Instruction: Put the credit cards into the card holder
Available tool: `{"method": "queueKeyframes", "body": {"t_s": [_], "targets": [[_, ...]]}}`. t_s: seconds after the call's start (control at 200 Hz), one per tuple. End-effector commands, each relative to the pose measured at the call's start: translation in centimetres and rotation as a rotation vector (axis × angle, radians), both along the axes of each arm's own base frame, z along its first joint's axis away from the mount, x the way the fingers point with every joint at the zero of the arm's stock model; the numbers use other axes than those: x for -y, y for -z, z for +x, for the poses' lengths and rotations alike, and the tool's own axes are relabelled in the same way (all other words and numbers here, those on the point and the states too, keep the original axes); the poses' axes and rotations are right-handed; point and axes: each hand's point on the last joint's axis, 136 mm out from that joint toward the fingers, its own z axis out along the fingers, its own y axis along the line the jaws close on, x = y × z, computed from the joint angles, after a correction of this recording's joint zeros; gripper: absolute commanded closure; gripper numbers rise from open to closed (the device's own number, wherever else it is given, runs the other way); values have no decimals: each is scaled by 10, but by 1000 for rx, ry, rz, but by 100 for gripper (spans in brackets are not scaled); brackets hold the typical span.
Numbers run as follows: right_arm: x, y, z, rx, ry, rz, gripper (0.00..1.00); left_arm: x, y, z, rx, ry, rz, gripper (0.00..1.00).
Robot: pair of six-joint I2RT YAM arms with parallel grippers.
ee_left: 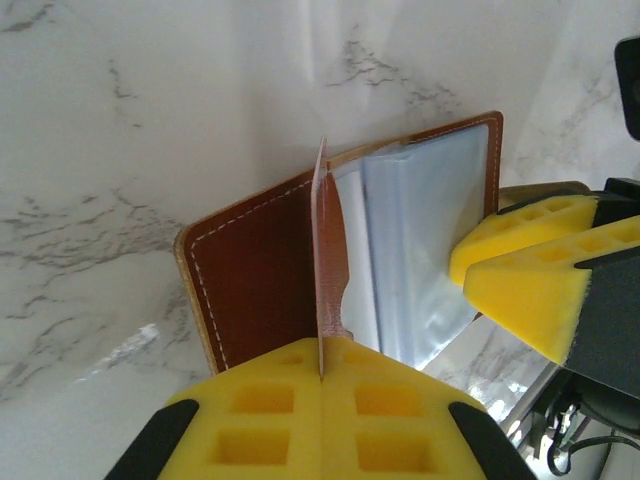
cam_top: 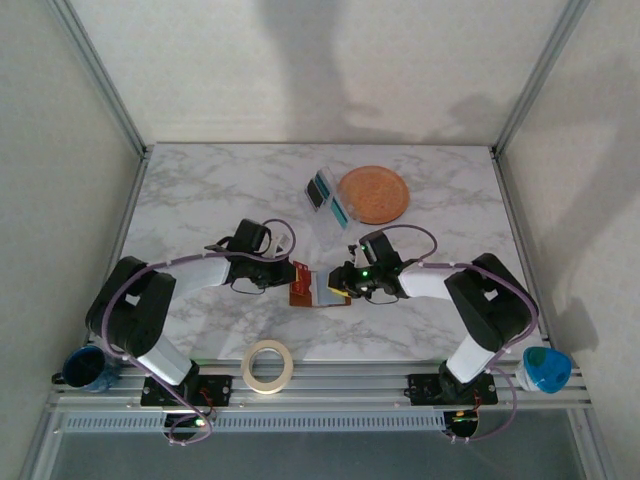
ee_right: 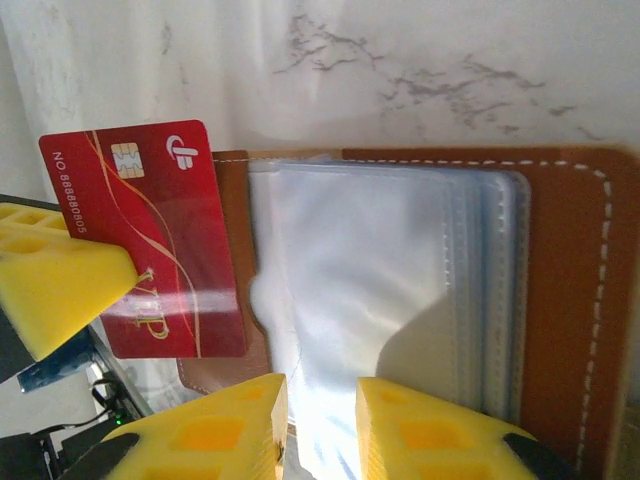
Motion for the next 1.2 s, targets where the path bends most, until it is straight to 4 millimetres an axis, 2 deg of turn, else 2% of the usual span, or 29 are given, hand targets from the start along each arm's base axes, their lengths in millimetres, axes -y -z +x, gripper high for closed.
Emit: {"method": "queueKeyframes", "body": {"t_s": [0.0, 0.125, 0.255, 0.35, 0.431, 0.536, 0.656, 0.861, 1.056, 1.196], "targets": [[4, 17, -5, -2, -5, -41, 76, -8, 2, 3, 9, -5, 37, 100], [5, 29, -6, -18, 4, -46, 78, 5, -24, 10, 44, -5, -49, 100], [3, 37, -7, -33, 17, -42, 80, 29, -55, 10, 74, 9, -163, 100], [4, 41, -8, -37, 26, -45, 81, 48, -69, 5, 83, 42, -201, 100], [4, 41, -9, -38, 40, -40, 81, 56, -75, 2, 90, 46, -206, 100], [5, 43, -10, -38, 42, -40, 81, 52, -67, 0, 78, 29, -185, 100], [6, 45, -10, -41, 57, -39, 82, 45, -46, -6, 40, 12, -144, 100], [9, 42, -12, -44, 61, -42, 82, 18, -12, -9, 9, -31, -72, 100], [6, 33, -13, -48, 60, -16, 82, 9, 6, -8, -9, -28, -48, 100], [7, 29, -12, -36, 63, -21, 81, 6, 9, -9, -7, -22, -48, 100]]}}
